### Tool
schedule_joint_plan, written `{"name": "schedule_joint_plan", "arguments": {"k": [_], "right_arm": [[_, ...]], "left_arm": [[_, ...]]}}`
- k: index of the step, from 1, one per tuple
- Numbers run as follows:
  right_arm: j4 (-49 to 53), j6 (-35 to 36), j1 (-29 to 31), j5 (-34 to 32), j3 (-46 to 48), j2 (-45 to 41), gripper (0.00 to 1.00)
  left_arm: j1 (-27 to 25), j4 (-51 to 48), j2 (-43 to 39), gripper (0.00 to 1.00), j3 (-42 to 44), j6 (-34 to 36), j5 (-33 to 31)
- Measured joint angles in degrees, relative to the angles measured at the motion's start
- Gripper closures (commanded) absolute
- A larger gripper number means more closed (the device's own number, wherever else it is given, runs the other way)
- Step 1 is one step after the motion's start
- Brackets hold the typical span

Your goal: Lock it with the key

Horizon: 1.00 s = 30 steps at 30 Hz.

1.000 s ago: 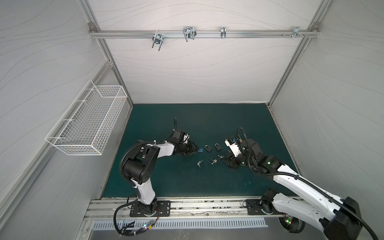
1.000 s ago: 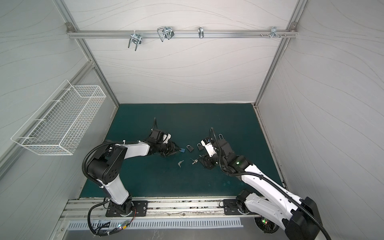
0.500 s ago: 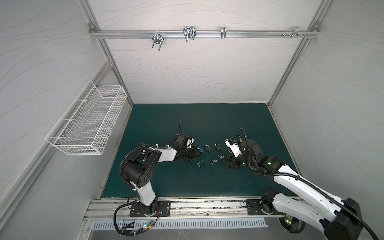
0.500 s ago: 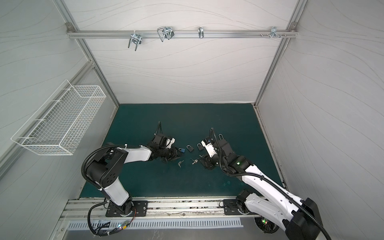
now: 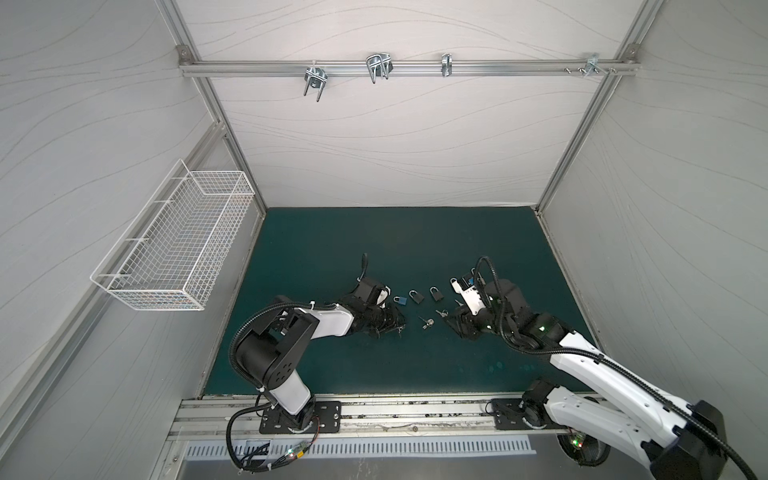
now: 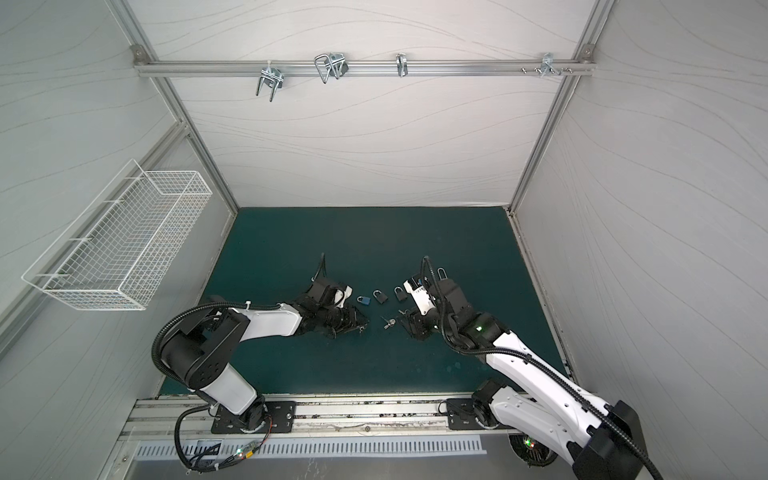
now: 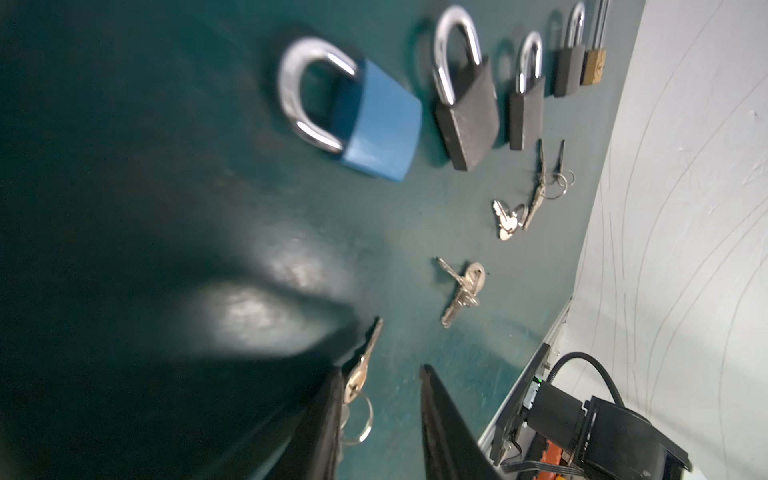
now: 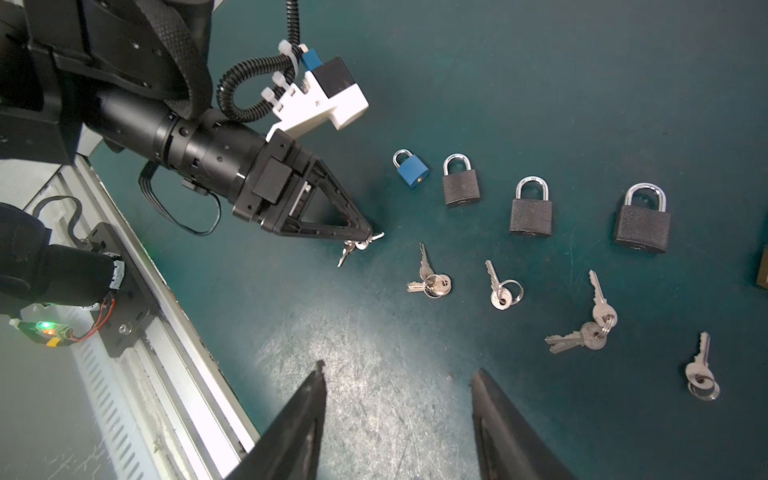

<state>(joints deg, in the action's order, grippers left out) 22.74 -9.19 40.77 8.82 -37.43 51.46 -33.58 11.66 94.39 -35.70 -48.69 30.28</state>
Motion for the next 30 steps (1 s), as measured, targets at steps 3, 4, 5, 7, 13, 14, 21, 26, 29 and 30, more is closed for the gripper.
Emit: {"name": "schedule_joint_plan", "arguments": {"k": [3,4,5,7,13,14,21,26,29,30], "right_arm": [[0.07,0.02,0.0,-0.04,0.0,0.0,0.43],[0.09,0.02,0.0,-0.07,0.0,-0.04,0.43],[0.15,0.02,0.0,-0.15,0.0,-0.2,0.43],[0.28,0.02,0.0,-0.37,0.0,-0.7,0.43],[0.55,0.04,0.0,-1.2,0.0,-2.58,0.43],[0.63,0.07,0.0,-1.36,0.0,-2.91,0.43],[1.99,0.24,0.0,-2.47,0.0,-4.5,0.43],[2.99,0.28,0.0,-2.71,0.0,-5.07,0.44],[3.45,0.26,0.0,-3.08,0.0,-6.12,0.44],[3.5,0.24,0.0,-3.48,0.0,-6.73,0.44]], "left_arm": [[-0.76,1.38,0.72,0.69,-0.13,-1.03,0.13],[-0.9,1.36,0.72,0.7,-0.13,-1.18,-0.09],[-0.94,1.2,0.68,0.7,-0.13,-1.22,-0.46],[-0.63,-0.09,0.24,0.7,-0.35,-1.05,-1.66],[0.9,-13.92,-4.04,0.69,-6.21,3.52,-9.64],[0.98,-16.57,-4.33,0.68,-8.59,4.96,-11.56],[1.25,-29.38,1.18,0.8,-26.05,14.93,-22.88],[1.22,-33.73,8.96,0.87,-31.58,18.73,-24.76],[1.16,-35.41,12.26,0.88,-33.11,19.78,-24.72],[1.16,-35.87,13.18,0.89,-33.7,20.04,-24.7]]}}
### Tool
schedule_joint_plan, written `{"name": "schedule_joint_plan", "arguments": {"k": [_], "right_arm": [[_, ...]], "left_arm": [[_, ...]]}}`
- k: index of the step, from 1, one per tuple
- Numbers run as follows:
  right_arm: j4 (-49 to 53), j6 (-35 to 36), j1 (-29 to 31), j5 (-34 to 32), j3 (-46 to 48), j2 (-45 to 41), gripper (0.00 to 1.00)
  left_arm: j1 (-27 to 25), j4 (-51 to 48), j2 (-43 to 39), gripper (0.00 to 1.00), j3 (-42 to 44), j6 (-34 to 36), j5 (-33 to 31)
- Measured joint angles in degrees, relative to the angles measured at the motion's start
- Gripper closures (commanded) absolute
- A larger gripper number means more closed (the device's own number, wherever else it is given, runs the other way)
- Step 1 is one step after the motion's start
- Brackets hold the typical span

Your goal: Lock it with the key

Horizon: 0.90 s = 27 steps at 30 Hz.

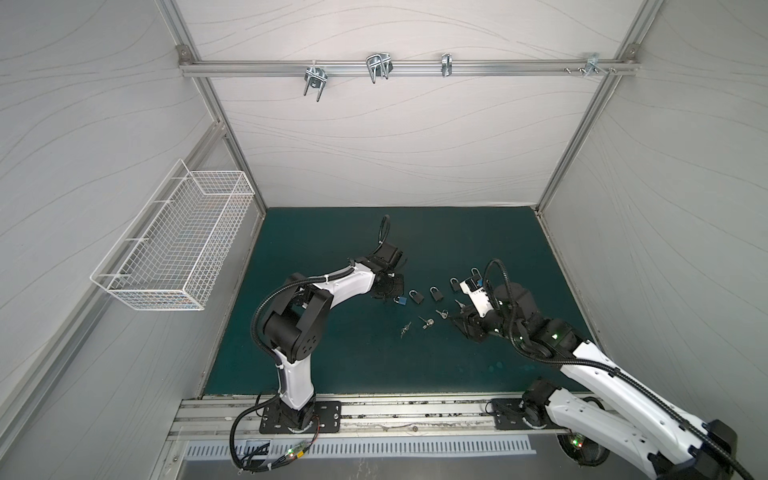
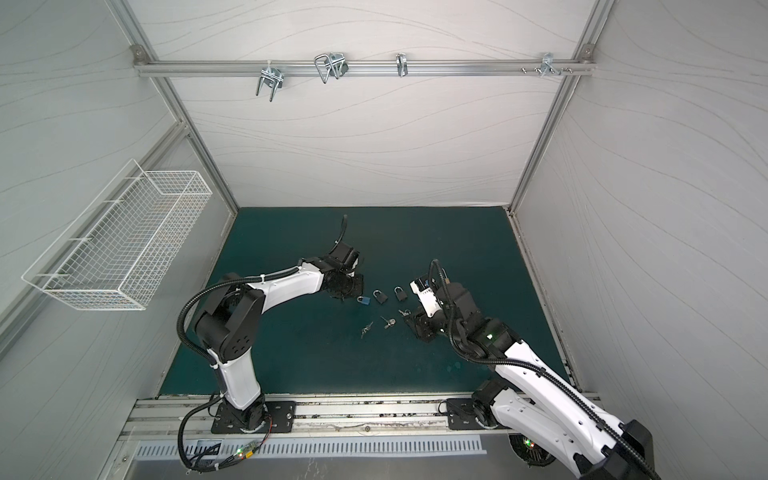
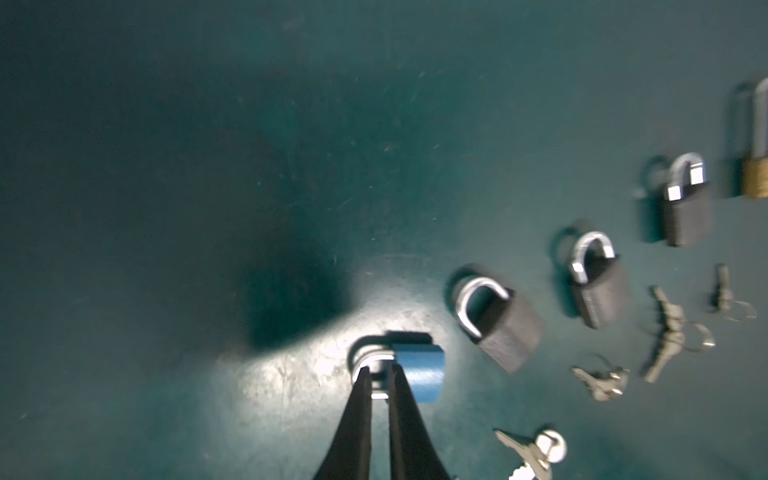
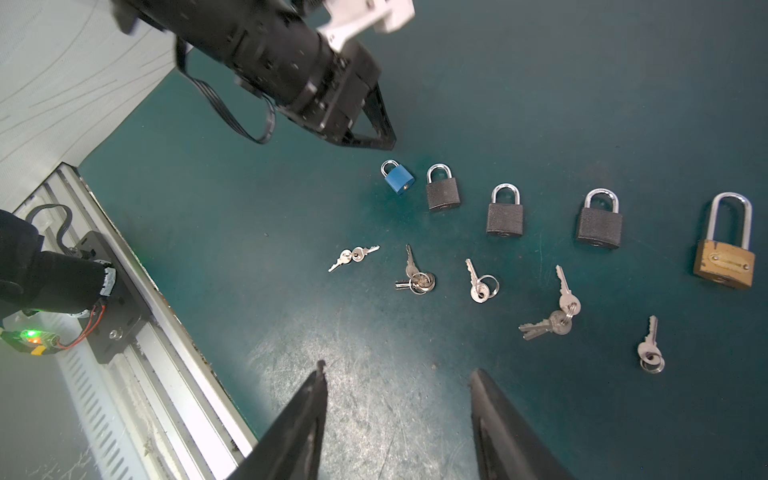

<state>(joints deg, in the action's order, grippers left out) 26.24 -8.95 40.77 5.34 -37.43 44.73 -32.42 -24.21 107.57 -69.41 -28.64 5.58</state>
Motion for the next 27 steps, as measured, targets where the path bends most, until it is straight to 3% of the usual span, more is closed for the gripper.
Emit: {"name": "schedule_joint_plan", "arguments": {"k": [12,27], "right_arm": [[0.2,-0.55,-0.04,-3.48,0.0,-5.35,0.44],[0.44,-0.63,-0.04,-3.85,0.02,-5.38,0.44]], "left_arm": [[-1.16,-1.38,6.25,0.91,-7.43,2.38,1.84],[-1.99,-0.31,7.52,0.95,-6.4,2.51,3.87]]}}
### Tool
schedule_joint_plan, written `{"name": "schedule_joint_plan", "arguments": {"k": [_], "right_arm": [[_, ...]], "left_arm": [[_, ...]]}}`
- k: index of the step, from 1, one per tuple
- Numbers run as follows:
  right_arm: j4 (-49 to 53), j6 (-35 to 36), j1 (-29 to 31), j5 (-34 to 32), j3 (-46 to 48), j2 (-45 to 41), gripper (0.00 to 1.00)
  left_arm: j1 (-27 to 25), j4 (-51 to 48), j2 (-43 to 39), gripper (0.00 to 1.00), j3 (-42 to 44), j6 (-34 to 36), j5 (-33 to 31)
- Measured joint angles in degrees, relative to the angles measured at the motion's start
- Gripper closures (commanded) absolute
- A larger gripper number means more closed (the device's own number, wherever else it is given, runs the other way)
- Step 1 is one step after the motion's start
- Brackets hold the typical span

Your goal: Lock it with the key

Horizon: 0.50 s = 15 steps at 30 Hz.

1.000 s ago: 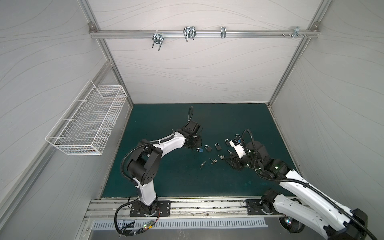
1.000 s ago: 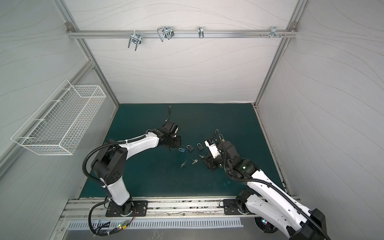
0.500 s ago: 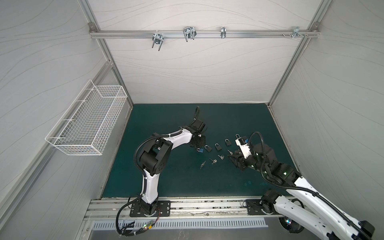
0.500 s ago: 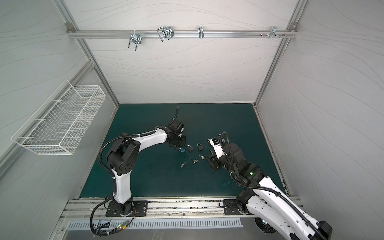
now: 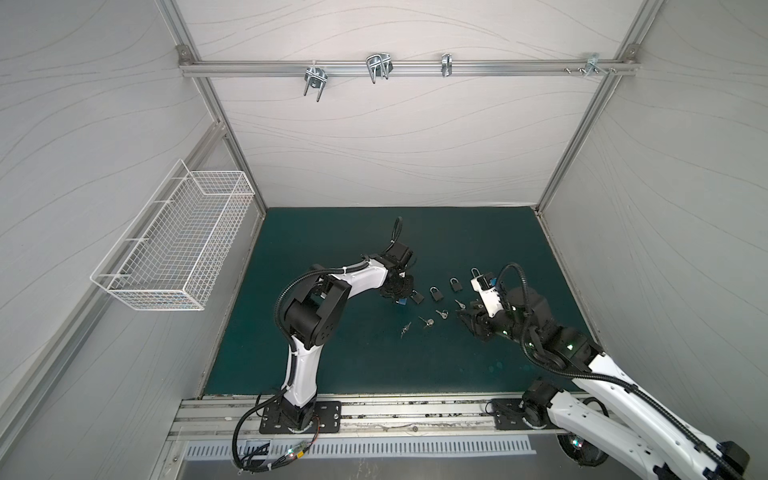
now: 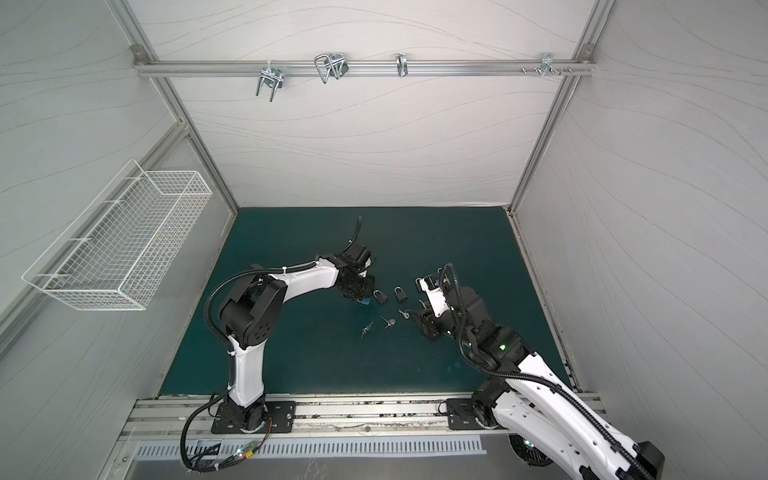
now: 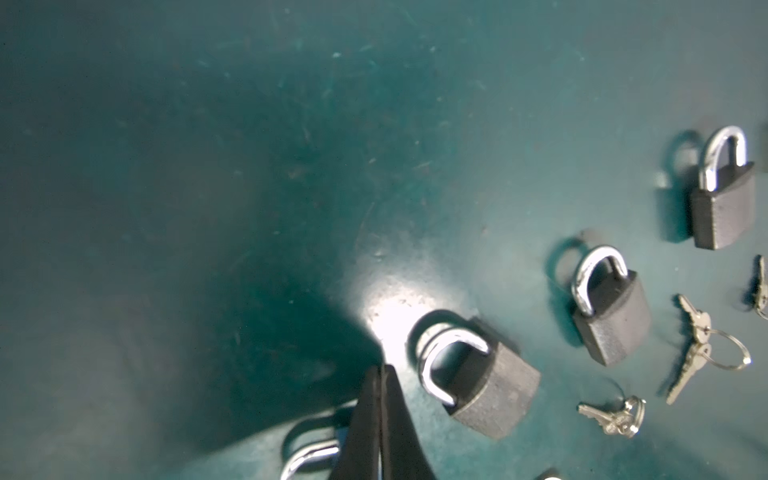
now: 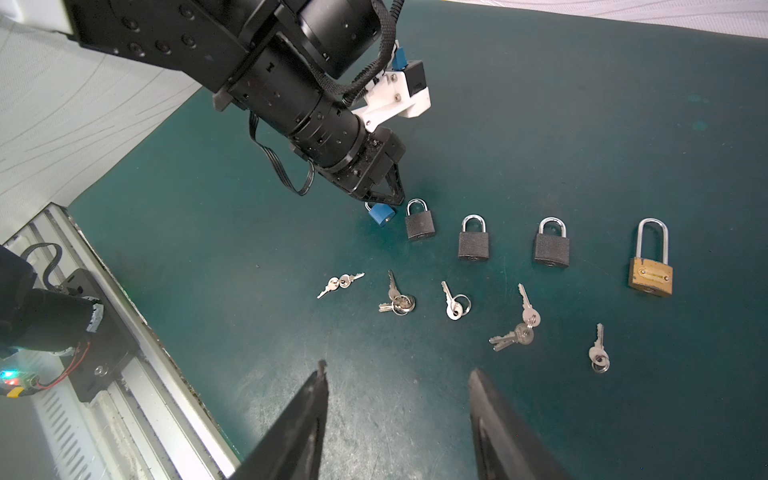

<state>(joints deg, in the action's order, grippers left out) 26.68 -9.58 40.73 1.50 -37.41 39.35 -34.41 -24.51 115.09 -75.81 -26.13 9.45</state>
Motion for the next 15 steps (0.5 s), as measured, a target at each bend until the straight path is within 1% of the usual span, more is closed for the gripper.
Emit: {"name": "schedule_joint_plan", "arguments": {"k": [12,15], "right_arm": [[-0.02,-0.48,0.0,0.07,0.0,0.2,0.44],[-0.07,-0.72,0.0,0.04,0.04,0.39,0.44]], "left_arm": [[-0.57,2.21,-4.04,0.95,6.05,-0.72,-0.22],[-0.59,2.12,-4.26,0.9,6.25,-0.94,-0.17]]}}
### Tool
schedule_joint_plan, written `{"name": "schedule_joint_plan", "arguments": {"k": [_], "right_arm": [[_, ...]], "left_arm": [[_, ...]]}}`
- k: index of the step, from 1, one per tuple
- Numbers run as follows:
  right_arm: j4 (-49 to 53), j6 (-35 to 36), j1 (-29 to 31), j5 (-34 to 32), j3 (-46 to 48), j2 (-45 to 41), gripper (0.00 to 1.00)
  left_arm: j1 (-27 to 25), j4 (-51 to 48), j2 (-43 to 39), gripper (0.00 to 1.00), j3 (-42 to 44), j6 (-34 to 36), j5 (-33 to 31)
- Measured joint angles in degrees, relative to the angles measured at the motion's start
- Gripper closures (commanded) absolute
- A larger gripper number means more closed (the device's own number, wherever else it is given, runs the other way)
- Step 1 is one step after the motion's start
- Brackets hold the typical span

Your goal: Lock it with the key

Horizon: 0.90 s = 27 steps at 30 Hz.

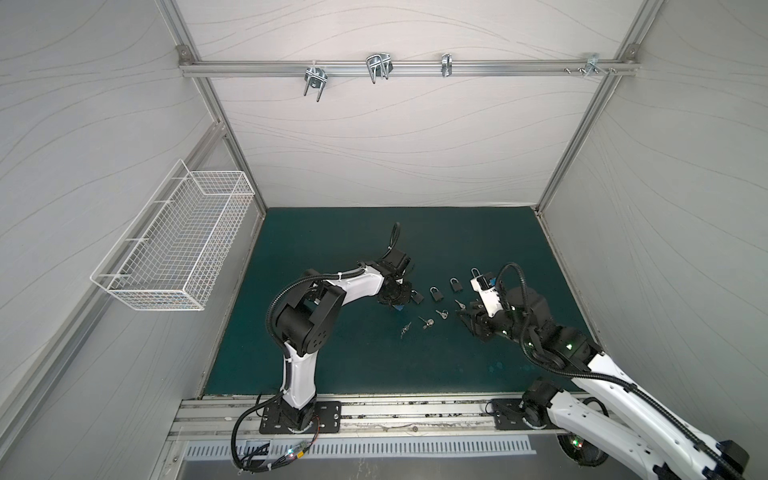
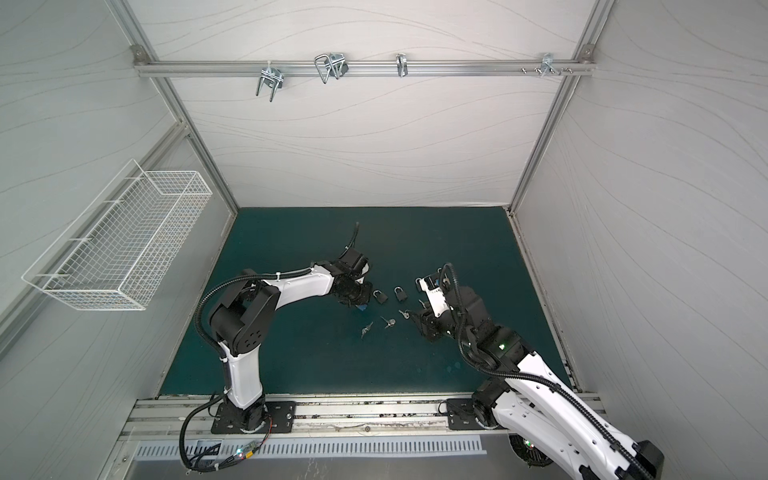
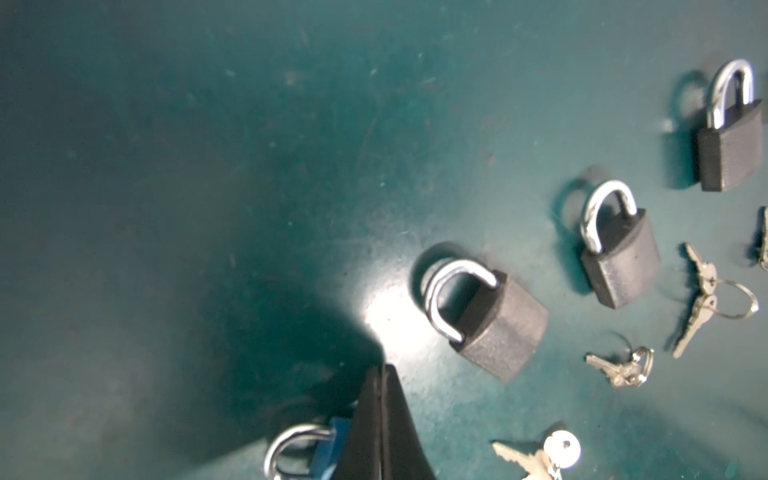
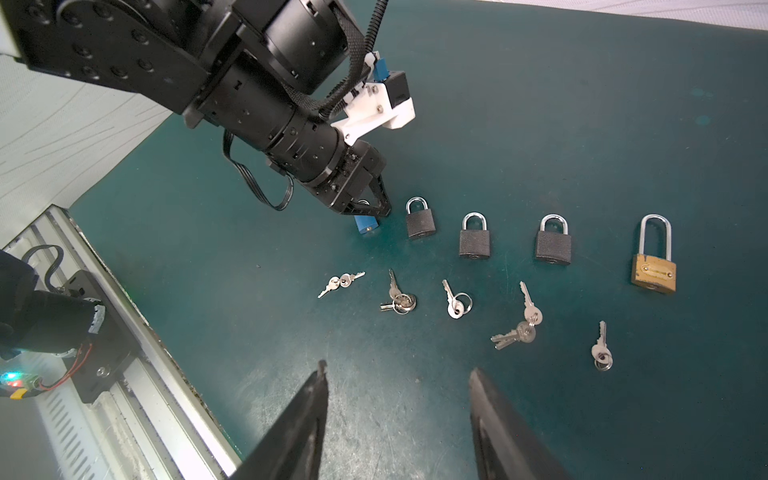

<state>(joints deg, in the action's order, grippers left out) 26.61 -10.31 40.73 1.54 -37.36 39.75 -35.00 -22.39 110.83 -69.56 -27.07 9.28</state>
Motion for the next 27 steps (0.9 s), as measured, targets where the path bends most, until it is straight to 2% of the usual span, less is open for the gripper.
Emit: {"name": "schedule_joint_plan", "arguments": {"k": [2,3,4,5,7,9,13,15,17,23,27], "right_arm": [[-0.17,-0.42,0.0,-0.07,0.0,0.17,0.42],[-0.46,-0.61,-0.02,-0.22,0.0,0.33,0.37],[-0.85,-0.81,-0.2,-0.52,0.02,0.61,0.27],[-1.31,-1.14,-0.48,-0.72,0.04,0.98,0.23],[-2.43,-1.79,-1.7,-1.05,0.04,2.23,0.13],[-3.74,-2.25,-4.39,-1.22,0.04,4.11,0.05],[-6.47,-4.76,-10.78,-3.45,0.22,6.84,0.01],[-8.0,-5.6,-13.86,-5.7,0.35,7.5,0.01],[-10.71,-5.81,-16.59,-7.69,1.33,7.34,0.01],[-24.46,-3.13,-23.91,-14.86,10.12,7.1,0.01],[-30.88,1.01,-26.1,-18.38,12.04,14.1,0.01]], "left_arm": [[0.0,-0.26,-0.28,0.87,0.0,-0.11,0.09],[0.0,-0.72,-0.63,0.83,0.0,-0.13,0.15],[0.0,-1.31,-1.22,0.78,0.0,-0.24,0.15],[0.0,-1.75,-2.05,0.73,0.0,-0.26,0.04],[0.0,-2.51,-4.83,0.62,0.0,-0.17,-0.55],[0.0,-3.04,-9.44,0.45,-0.07,-0.2,-2.03],[0.2,-2.95,-19.28,0.27,-0.02,0.96,-6.91],[0.72,-1.53,-24.96,0.11,1.38,1.33,-10.14],[1.4,0.74,-30.97,0.01,4.9,1.73,-13.51],[7.61,9.22,-48.59,0.01,22.71,2.99,-23.71],[9.77,16.52,-54.69,0.01,32.74,8.57,-31.5]]}}
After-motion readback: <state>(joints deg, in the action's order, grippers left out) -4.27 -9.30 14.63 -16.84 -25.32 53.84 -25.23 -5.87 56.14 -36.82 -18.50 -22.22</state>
